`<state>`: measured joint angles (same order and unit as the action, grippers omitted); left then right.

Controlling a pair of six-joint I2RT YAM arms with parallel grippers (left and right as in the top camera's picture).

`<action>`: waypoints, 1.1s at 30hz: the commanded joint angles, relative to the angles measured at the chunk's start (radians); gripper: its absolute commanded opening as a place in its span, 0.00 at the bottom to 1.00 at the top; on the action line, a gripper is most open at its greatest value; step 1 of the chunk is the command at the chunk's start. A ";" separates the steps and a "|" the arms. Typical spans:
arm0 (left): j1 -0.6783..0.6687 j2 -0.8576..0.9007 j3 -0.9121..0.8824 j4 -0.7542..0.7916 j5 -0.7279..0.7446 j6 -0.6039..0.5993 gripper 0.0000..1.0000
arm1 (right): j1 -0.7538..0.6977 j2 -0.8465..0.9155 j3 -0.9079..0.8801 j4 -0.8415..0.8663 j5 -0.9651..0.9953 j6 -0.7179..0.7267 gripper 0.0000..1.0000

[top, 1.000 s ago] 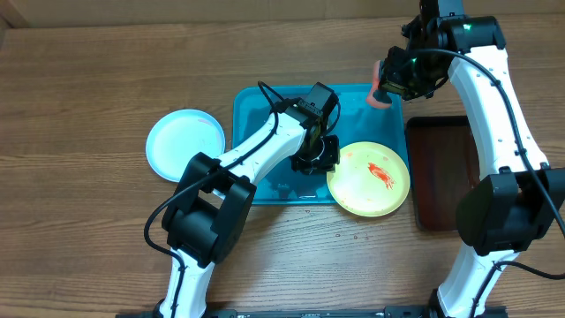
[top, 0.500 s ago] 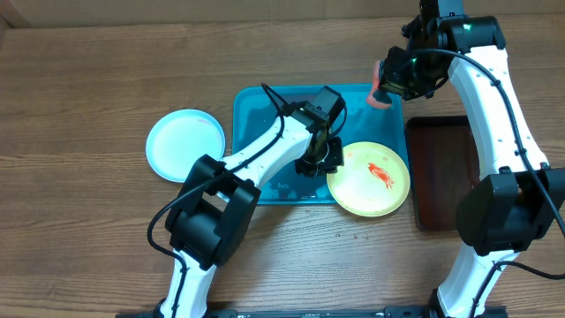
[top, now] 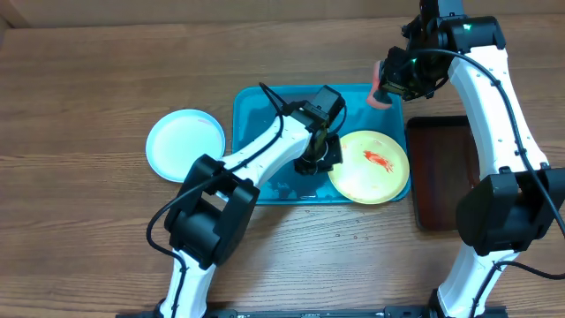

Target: Clean dirty plates on tray and stack at the side

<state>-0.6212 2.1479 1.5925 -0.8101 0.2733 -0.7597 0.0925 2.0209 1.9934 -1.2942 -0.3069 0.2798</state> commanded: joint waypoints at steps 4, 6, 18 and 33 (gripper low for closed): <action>0.141 0.022 0.129 -0.059 -0.027 0.274 0.04 | 0.003 -0.005 0.005 0.002 0.003 -0.019 0.04; 0.172 0.022 0.151 -0.083 -0.037 0.370 0.04 | 0.003 -0.005 0.005 0.002 0.002 -0.019 0.04; 0.235 0.023 0.149 -0.136 -0.225 0.719 0.09 | 0.003 -0.005 0.003 0.001 0.002 -0.019 0.04; 0.243 0.023 0.149 -0.371 -0.055 0.166 0.68 | 0.031 -0.005 0.003 0.009 0.003 -0.023 0.04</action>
<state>-0.3790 2.1567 1.7275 -1.1370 0.1574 -0.3069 0.1158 2.0209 1.9934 -1.2938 -0.3065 0.2646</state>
